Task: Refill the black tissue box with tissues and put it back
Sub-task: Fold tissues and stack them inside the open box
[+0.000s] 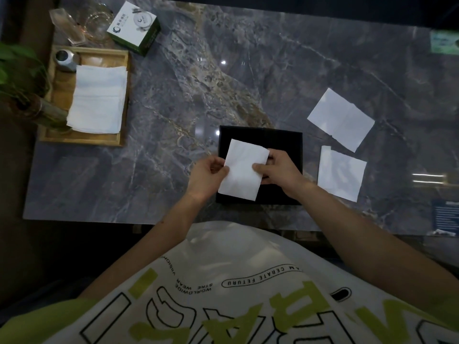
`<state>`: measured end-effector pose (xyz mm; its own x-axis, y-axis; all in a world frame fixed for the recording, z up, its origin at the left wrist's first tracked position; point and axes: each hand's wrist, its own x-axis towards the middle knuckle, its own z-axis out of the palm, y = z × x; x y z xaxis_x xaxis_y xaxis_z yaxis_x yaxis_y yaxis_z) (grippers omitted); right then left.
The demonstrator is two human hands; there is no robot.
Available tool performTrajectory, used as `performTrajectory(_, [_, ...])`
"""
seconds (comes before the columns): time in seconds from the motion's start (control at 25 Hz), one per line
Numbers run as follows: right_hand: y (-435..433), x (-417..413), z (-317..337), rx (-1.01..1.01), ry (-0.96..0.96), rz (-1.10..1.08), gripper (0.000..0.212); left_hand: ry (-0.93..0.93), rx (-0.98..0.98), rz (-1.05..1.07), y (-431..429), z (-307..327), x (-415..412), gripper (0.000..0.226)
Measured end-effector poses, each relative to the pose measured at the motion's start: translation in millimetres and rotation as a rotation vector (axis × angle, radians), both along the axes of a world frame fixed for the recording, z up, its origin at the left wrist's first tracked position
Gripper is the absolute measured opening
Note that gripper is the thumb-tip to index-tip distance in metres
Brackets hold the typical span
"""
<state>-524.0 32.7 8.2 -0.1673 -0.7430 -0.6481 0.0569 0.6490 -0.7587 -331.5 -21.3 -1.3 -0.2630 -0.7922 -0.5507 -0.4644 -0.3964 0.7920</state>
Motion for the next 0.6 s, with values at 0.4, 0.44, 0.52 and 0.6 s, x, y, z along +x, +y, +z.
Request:
performTrajectory(0.4, [-24, 12, -5, -0.006, 0.589, 0.344, 0.022, -0.275, -0.282, -0.299, -1, 3, -23, 0.021])
performTrajectory(0.44, [-27, 14, -3, 0.016, 0.616, 0.374, 0.023, -0.305, -0.278, -0.343, -2, 3, -26, 0.021])
performTrajectory(0.52, [-30, 16, -3, 0.045, 0.684, 0.445, 0.026, -0.345, -0.245, -0.441, -3, 5, -29, 0.023])
performTrajectory(0.6, [-34, 19, -5, 0.043, 0.738, 0.532, 0.032, -0.382, -0.196, -0.513, -5, 5, -31, 0.029])
